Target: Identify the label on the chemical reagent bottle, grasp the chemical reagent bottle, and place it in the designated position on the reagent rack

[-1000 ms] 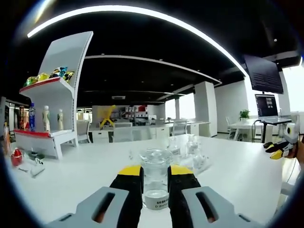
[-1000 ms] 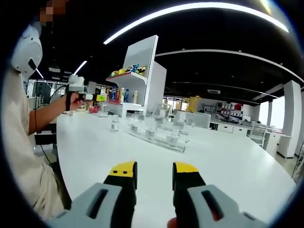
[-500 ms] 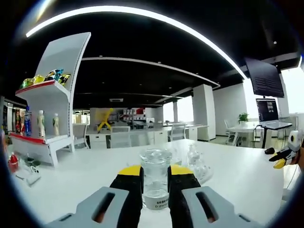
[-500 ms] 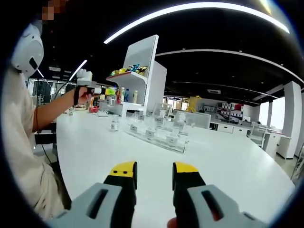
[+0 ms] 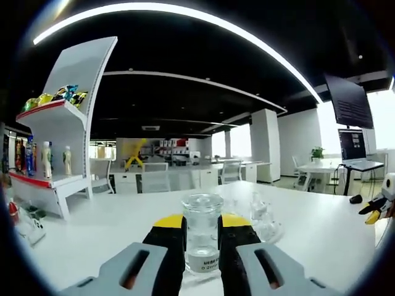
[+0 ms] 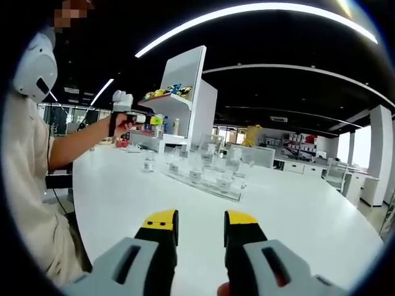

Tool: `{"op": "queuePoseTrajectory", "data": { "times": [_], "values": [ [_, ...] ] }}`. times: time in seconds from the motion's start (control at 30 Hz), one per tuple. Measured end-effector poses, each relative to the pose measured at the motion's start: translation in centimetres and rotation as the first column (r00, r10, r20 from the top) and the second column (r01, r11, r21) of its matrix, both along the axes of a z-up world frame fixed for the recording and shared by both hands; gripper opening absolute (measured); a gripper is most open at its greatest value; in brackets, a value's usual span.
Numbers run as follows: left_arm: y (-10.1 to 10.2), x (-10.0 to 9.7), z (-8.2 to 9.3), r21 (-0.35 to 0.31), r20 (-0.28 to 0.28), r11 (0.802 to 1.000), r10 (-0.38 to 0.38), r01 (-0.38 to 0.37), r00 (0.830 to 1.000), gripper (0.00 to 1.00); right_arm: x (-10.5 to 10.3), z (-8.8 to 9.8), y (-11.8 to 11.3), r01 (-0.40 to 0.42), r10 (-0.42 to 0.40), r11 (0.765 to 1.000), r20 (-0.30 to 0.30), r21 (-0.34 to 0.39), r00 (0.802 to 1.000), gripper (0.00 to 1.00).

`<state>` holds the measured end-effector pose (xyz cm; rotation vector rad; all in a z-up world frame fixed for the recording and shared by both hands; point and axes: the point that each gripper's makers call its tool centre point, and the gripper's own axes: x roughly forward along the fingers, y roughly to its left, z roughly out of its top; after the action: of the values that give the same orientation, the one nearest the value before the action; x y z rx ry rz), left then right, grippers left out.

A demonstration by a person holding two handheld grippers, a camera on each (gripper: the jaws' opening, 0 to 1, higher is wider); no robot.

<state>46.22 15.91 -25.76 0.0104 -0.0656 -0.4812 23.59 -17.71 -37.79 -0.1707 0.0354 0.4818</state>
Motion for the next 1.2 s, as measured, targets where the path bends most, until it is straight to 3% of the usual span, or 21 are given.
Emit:
{"op": "queuePoseTrajectory", "data": {
  "times": [0.83, 1.2],
  "values": [
    [-2.0, 4.3, -0.1, 0.016, -0.009, 1.000, 0.005, -0.005, 1.000, 0.19, 0.8, -1.2, 0.3, -0.009, 0.009, 1.000, -0.040, 0.000, 0.999, 0.29],
    [-2.8, 6.6, 0.7, 0.020, 0.001, 1.000, 0.011, -0.011, 1.000, 0.19, 0.9, -0.6, -0.1, 0.001, -0.001, 1.000, -0.040, -0.014, 0.999, 0.29]
  ]
}}
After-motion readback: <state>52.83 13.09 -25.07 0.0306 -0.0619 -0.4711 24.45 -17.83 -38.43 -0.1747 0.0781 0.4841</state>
